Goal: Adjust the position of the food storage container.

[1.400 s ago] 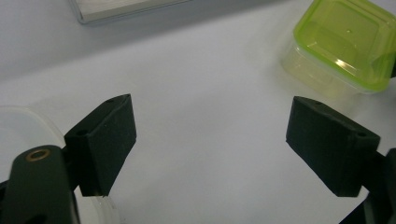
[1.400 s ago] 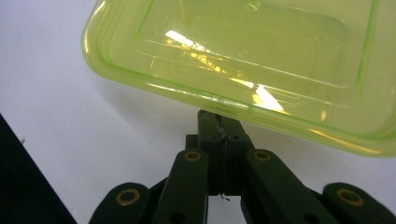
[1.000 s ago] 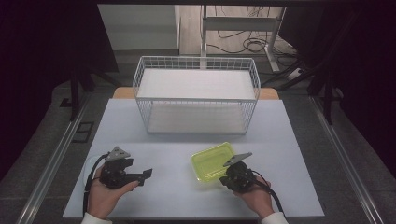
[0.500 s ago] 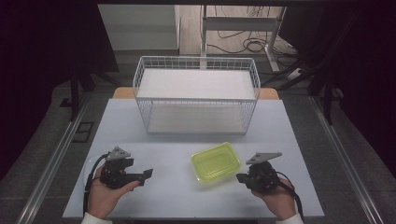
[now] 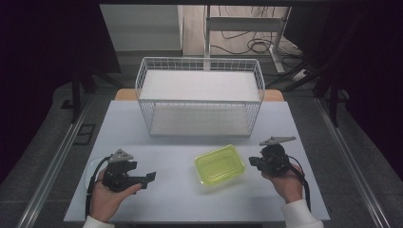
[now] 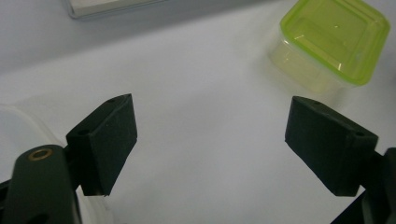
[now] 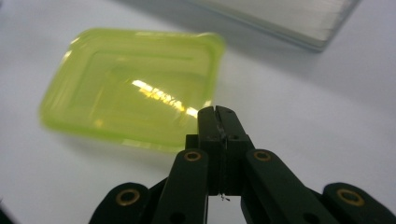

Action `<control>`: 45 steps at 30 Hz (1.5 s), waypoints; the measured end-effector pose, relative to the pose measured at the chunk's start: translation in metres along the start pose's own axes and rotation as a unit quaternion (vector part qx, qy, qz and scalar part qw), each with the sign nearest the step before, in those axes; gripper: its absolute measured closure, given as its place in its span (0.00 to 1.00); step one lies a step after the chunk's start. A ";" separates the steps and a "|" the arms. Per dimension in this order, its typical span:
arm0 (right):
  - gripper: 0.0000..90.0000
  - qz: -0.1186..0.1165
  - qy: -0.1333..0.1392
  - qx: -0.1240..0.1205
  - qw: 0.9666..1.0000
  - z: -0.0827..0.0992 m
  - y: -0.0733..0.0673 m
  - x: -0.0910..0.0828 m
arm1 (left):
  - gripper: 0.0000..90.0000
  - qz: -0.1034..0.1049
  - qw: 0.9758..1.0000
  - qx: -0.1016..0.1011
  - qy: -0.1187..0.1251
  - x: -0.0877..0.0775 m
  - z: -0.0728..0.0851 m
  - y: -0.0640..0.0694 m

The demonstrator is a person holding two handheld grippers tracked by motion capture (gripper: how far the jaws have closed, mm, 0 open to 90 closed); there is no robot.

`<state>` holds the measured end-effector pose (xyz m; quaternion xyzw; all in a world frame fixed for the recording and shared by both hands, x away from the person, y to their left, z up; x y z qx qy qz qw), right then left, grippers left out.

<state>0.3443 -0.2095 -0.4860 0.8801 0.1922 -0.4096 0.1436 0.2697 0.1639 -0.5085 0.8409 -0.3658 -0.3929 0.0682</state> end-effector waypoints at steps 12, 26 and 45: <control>0.99 0.023 -0.060 0.007 0.998 0.005 0.015 0.050 | 0.18 0.022 1.000 0.005 0.009 -0.001 -0.004 0.007; 0.99 0.011 -0.067 -0.015 0.998 0.015 -0.003 0.051 | 0.18 0.023 1.000 -0.001 0.011 0.000 -0.003 0.008; 0.99 -0.036 -0.069 -0.035 0.996 0.014 -0.046 0.047 | 0.18 0.024 1.000 0.001 0.007 0.001 -0.004 0.011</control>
Point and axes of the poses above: each handheld gripper's, and its own axes: x roughly forward along the jaws, z roughly out of its underside, y roughly to its right, the point moved 7 cm from there along x, roughly forward along the jaws, and after that the axes turned 13 degrees about z, right-handed, at the moved point
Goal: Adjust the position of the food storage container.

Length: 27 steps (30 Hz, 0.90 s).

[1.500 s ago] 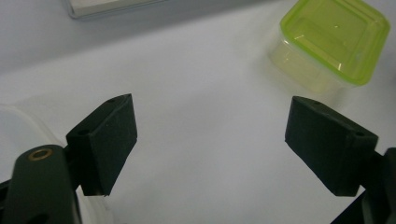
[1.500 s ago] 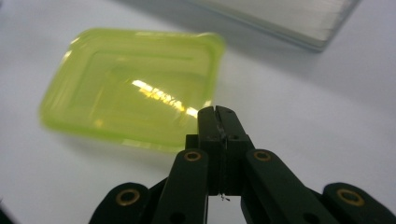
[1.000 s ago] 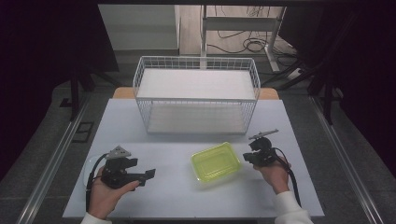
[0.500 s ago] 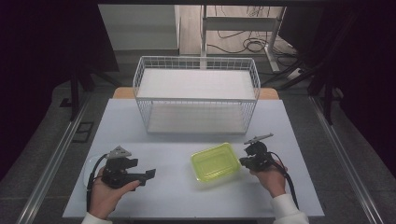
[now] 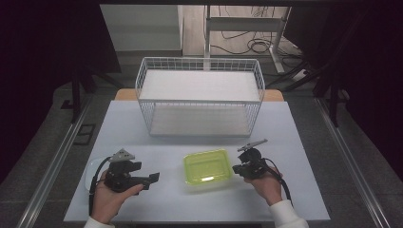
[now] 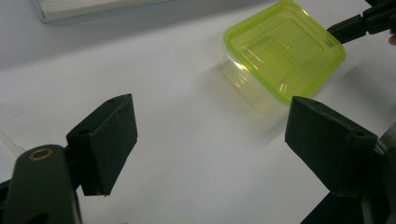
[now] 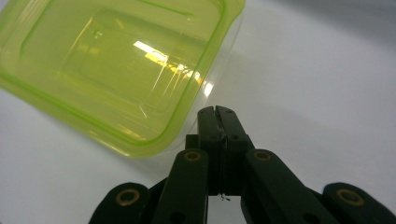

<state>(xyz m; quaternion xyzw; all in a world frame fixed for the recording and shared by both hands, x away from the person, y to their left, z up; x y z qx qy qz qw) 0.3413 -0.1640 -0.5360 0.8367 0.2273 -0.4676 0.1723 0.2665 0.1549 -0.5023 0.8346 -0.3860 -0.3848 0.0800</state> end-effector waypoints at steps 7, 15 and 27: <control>0.99 -0.018 0.003 -0.008 1.000 -0.003 -0.018 0.004 | 0.18 0.000 1.000 -0.006 0.004 -0.001 0.000 -0.001; 0.99 -0.021 0.011 -0.022 0.999 -0.006 -0.032 0.009 | 0.18 0.003 1.000 -0.006 0.000 0.002 0.001 0.000; 0.88 -0.012 0.074 0.020 0.997 -0.003 -0.016 -0.020 | 0.19 0.011 1.000 -0.017 0.011 0.001 -0.002 0.000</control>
Point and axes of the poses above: each handheld gripper's, and its own axes: x roughly forward along the jaws, z roughly out of its underside, y roughly to its right, the point moved 7 cm from there along x, roughly forward along the jaws, and after that the axes turned 13 degrees about z, right-handed, at the moved point
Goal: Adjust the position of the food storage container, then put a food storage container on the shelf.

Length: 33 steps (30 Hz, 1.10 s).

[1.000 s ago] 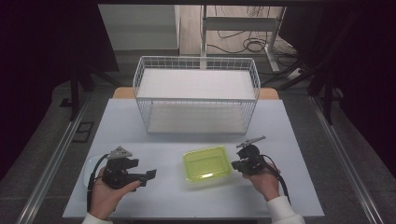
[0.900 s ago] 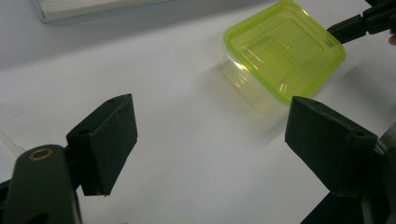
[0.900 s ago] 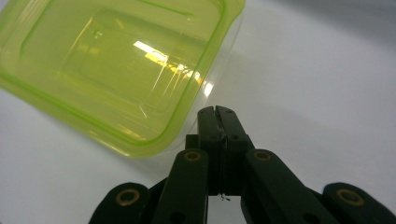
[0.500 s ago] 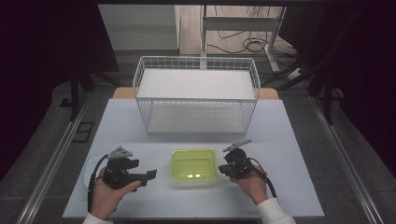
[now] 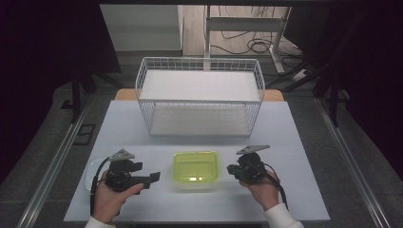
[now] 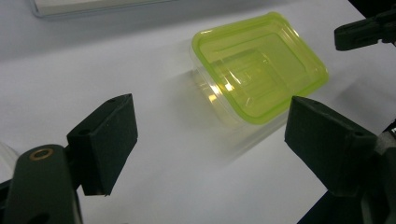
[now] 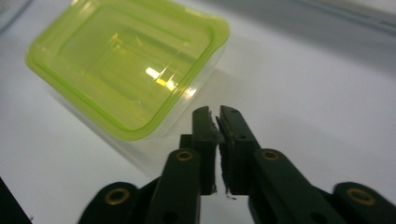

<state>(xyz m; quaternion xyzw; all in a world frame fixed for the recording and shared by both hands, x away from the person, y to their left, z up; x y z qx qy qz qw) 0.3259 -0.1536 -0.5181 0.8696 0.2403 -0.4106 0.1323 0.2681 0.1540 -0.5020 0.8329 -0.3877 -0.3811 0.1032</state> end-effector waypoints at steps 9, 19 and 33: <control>0.41 -0.053 0.035 0.058 0.996 0.000 0.016 -0.013 | 0.21 0.006 1.000 -0.001 0.002 0.001 -0.001 -0.001; 0.33 -0.060 0.048 0.082 0.994 -0.002 0.020 -0.015 | 0.23 0.012 1.000 0.003 0.005 0.002 -0.002 0.003; 0.33 -0.085 0.044 0.078 0.992 -0.005 0.017 -0.010 | 0.26 0.032 0.999 -0.019 -0.002 0.025 -0.017 0.005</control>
Point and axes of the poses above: each handheld gripper's, and its own axes: x roughly forward along the jaws, z roughly out of its underside, y roughly to its right, the point moved 7 cm from there along x, roughly forward along the jaws, and after that the axes turned 13 degrees about z, right-handed, at the moved point
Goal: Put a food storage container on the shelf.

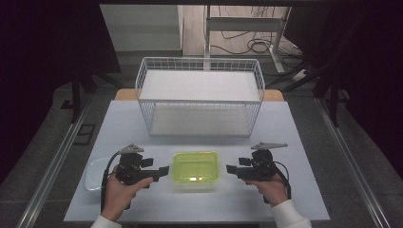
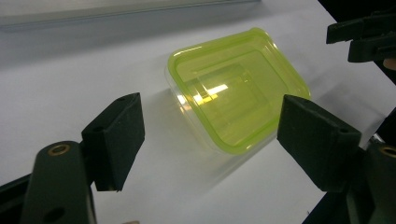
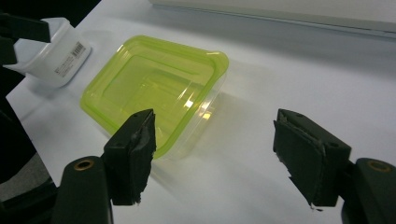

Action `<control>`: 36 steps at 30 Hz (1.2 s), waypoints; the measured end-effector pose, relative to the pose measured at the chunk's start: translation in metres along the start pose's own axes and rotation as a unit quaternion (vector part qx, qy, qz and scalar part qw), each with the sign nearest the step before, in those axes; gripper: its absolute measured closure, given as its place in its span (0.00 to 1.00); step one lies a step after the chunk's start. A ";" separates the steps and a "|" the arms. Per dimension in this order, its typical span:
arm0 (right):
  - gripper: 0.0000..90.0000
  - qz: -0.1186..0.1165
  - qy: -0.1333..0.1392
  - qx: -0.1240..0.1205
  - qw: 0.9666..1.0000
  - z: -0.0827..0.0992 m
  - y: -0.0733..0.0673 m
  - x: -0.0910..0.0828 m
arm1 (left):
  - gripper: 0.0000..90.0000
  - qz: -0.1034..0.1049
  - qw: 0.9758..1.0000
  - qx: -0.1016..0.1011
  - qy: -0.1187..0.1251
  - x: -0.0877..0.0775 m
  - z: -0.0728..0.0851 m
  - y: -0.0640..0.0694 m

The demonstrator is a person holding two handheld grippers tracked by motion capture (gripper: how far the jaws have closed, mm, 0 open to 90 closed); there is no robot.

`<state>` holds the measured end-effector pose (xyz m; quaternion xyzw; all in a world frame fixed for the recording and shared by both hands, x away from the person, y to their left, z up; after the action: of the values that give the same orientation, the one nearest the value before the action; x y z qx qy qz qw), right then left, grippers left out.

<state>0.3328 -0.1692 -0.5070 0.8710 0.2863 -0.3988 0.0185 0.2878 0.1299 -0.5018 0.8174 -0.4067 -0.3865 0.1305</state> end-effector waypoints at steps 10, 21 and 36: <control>0.38 -0.018 -0.004 0.012 1.000 0.000 -0.003 0.003 | 0.32 0.027 0.999 -0.043 0.000 0.014 -0.006 -0.005; 0.45 -0.041 -0.025 0.044 0.998 -0.007 -0.012 0.024 | 0.37 0.066 0.993 -0.098 -0.011 0.032 -0.005 -0.023; 0.54 -0.061 -0.060 0.080 0.993 -0.004 -0.012 0.052 | 0.47 0.078 0.989 -0.124 -0.015 0.047 -0.002 -0.034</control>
<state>0.3564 -0.1331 -0.5382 0.8250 0.3046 -0.4725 -0.0581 0.3255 0.1158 -0.5431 0.7547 -0.4199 -0.4352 0.2545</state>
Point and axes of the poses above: each handheld gripper's, and its own axes: x roughly forward along the jaws, z roughly out of its underside, y roughly to its right, the point moved 7 cm from there along x, roughly forward along the jaws, and after that the axes turned 13 degrees about z, right-handed, at the moved point
